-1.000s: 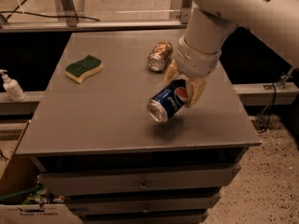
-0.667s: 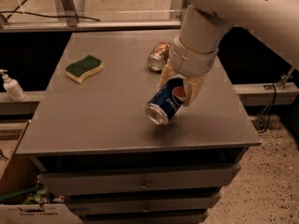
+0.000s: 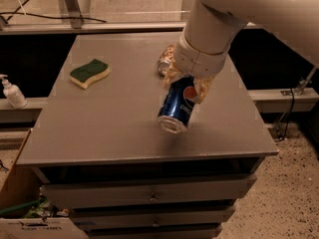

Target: Place pepsi can upright

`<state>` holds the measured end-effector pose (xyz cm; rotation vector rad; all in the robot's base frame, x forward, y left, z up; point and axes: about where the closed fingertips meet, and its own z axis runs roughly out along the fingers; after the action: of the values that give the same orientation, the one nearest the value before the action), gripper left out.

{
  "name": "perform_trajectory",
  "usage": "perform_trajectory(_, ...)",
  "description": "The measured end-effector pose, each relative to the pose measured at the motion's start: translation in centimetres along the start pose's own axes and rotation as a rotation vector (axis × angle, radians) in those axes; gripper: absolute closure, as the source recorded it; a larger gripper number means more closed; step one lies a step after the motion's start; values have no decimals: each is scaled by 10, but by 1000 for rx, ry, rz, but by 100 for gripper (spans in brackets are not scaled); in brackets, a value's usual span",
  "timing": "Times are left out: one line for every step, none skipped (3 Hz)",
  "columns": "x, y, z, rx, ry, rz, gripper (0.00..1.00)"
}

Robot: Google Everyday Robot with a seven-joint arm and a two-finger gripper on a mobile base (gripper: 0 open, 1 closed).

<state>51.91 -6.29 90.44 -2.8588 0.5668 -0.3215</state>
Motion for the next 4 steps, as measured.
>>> perform_trajectory(-11, -12, -9, 43, -14, -176, 100)
perform_trajectory(-12, -12, -10, 45, -9, -269, 100)
perform_trajectory(-12, -13, -8, 63, 6, -256, 100)
perform_trajectory(-16, -11, -12, 147, 51, -265, 100)
